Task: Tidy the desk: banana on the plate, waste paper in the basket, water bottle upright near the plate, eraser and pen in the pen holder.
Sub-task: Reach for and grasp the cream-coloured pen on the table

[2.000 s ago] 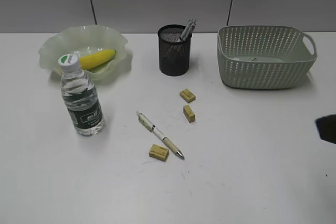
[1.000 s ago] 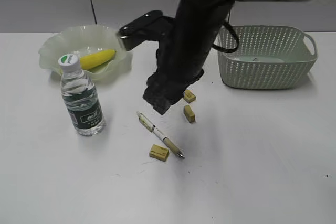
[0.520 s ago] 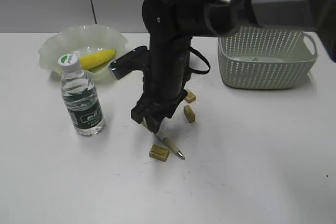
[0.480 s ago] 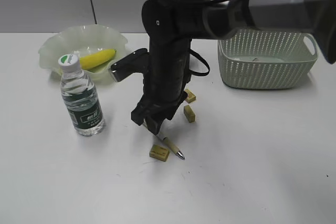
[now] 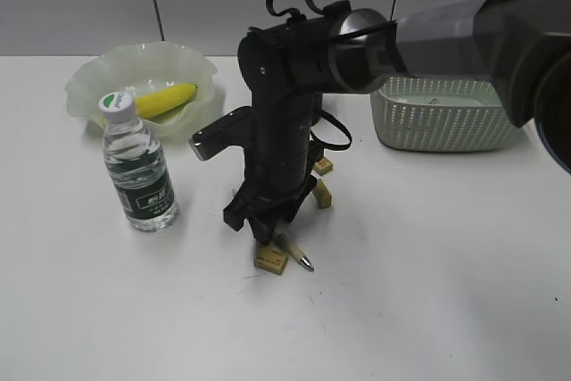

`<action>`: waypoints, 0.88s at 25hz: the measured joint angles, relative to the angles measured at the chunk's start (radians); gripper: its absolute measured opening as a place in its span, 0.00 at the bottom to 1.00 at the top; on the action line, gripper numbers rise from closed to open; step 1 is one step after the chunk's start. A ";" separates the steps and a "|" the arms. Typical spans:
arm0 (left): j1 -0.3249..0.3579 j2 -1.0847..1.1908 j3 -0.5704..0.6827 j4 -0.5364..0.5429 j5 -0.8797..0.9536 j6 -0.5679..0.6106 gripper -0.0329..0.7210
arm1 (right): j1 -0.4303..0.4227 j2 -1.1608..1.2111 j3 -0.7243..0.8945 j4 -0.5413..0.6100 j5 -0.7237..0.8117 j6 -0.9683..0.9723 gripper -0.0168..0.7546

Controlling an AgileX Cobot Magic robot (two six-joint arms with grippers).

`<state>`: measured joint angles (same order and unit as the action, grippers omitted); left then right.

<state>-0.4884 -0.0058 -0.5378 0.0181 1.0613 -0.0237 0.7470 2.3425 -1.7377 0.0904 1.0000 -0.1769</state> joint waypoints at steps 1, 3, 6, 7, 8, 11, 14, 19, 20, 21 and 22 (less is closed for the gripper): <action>0.000 0.000 0.000 0.000 0.000 0.000 0.52 | 0.000 0.000 0.000 -0.001 -0.006 0.000 0.53; 0.000 0.000 0.000 0.000 0.000 0.000 0.52 | 0.000 0.000 0.000 -0.004 -0.017 0.002 0.49; 0.000 0.000 0.000 0.000 0.000 0.000 0.52 | 0.000 0.000 0.000 -0.007 -0.021 0.003 0.43; 0.000 0.000 0.000 0.000 0.000 0.000 0.52 | 0.000 0.001 0.000 -0.007 -0.021 0.003 0.42; 0.000 0.000 0.000 0.000 0.000 0.000 0.52 | 0.000 0.001 0.000 -0.007 -0.021 0.003 0.41; 0.000 0.000 0.000 0.000 0.000 0.000 0.52 | 0.000 0.004 -0.001 -0.007 -0.021 0.003 0.41; 0.000 0.000 0.000 0.000 0.000 0.000 0.51 | 0.000 0.007 -0.004 -0.007 -0.021 0.008 0.41; 0.000 0.000 0.000 0.000 0.000 0.000 0.51 | 0.000 0.011 -0.006 -0.007 -0.011 0.015 0.31; 0.000 0.000 0.000 0.000 0.000 0.000 0.51 | 0.000 0.014 -0.007 -0.007 -0.010 0.015 0.30; 0.000 0.000 0.000 0.000 0.000 0.000 0.51 | 0.000 0.015 -0.009 -0.007 -0.010 0.017 0.29; 0.000 0.000 0.000 0.000 0.000 0.000 0.51 | 0.000 0.017 -0.010 -0.007 -0.009 0.017 0.28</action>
<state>-0.4884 -0.0058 -0.5378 0.0181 1.0613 -0.0237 0.7470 2.3597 -1.7480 0.0833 0.9909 -0.1596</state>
